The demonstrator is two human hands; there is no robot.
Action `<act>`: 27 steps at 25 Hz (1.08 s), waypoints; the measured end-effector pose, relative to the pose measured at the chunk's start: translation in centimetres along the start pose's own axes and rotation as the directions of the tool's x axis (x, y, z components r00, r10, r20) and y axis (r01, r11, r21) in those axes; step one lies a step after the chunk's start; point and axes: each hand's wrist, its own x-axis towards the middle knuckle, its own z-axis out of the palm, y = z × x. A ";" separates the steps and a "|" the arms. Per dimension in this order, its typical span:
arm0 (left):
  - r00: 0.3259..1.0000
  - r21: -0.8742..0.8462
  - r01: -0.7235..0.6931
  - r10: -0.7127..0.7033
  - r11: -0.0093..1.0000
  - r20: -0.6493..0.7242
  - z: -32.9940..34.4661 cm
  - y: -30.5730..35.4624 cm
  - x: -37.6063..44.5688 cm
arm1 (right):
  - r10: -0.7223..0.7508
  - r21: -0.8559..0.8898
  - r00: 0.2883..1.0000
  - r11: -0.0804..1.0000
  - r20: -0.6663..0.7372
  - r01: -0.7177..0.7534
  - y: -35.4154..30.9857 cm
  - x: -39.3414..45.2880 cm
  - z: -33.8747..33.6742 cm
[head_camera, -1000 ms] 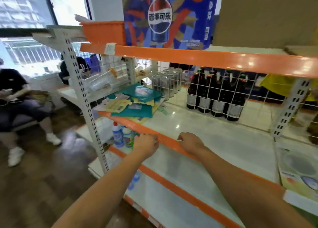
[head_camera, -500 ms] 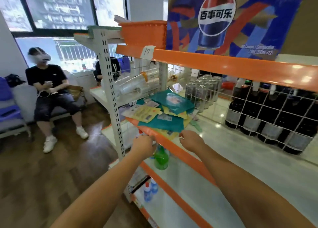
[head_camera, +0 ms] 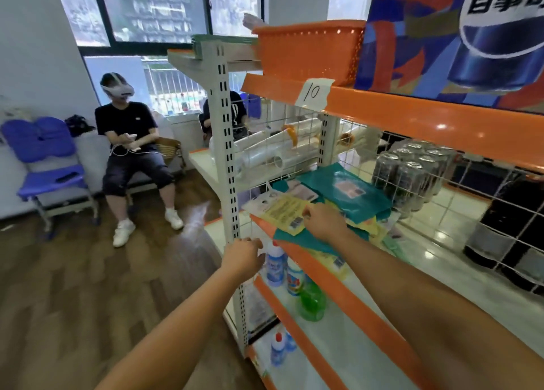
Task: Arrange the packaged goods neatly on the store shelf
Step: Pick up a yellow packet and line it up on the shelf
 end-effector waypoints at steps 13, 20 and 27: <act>0.974 -0.041 -0.177 0.181 0.983 0.139 2.3 -5.2 11.9 | 0.246 -0.192 0.969 0.953 0.031 -0.236 -2.6 11.1 4.1; 0.949 -0.101 -0.252 0.266 0.963 0.168 3.8 -5.8 13.7 | 0.403 -0.224 0.914 0.896 0.042 -0.384 -4.2 12.9 5.6; 0.926 -0.200 -0.314 0.346 0.928 0.154 3.3 -6.0 13.7 | 0.519 -0.024 0.851 0.855 0.080 -0.518 -4.5 13.2 6.9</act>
